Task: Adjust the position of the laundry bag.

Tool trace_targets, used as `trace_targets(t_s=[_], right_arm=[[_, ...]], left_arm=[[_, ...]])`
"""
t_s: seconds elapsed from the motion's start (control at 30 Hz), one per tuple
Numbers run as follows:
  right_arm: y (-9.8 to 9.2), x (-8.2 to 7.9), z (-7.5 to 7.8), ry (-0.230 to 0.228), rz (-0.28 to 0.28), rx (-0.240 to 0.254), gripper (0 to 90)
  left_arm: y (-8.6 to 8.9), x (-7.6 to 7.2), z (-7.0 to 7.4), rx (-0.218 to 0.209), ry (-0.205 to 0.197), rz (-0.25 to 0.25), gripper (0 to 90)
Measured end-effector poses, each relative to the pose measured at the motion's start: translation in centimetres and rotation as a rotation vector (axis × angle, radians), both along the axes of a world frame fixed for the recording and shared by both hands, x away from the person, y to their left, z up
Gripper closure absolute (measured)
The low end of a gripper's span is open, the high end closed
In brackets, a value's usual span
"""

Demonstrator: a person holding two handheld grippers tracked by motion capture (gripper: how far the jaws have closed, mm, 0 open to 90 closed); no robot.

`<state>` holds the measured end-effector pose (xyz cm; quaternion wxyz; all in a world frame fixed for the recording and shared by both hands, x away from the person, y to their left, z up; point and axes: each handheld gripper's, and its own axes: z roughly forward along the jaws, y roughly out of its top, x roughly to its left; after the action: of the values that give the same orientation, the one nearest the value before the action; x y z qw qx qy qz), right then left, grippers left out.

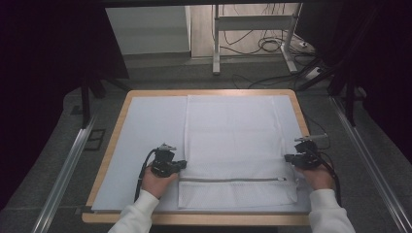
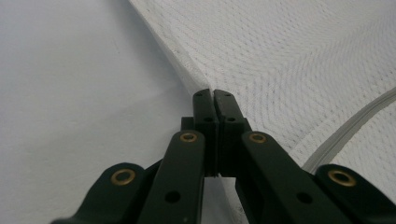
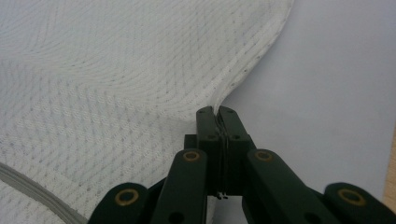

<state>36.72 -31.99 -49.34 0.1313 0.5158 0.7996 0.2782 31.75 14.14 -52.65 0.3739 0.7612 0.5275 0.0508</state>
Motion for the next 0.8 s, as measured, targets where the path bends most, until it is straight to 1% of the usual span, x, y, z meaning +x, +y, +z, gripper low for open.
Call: trace_targets(t_s=[0.17,0.5,0.67,0.8], right_arm=[[0.4,0.0,0.1,-0.002,0.011,0.011,87.9],[1.6,-0.1,-0.1,-0.005,0.037,0.014,87.9],[2.0,-0.2,-0.2,-0.006,0.042,0.027,87.9],[2.6,-0.2,-0.1,-0.015,0.053,0.021,87.9]], left_arm=[[0.5,-0.2,0.0,0.001,0.001,0.006,89.6],[1.8,-0.5,0.1,0.006,-0.001,0.022,89.6],[2.4,-0.6,0.1,0.005,0.000,0.025,89.6],[2.9,-0.7,0.0,0.008,-0.001,0.033,89.6]])
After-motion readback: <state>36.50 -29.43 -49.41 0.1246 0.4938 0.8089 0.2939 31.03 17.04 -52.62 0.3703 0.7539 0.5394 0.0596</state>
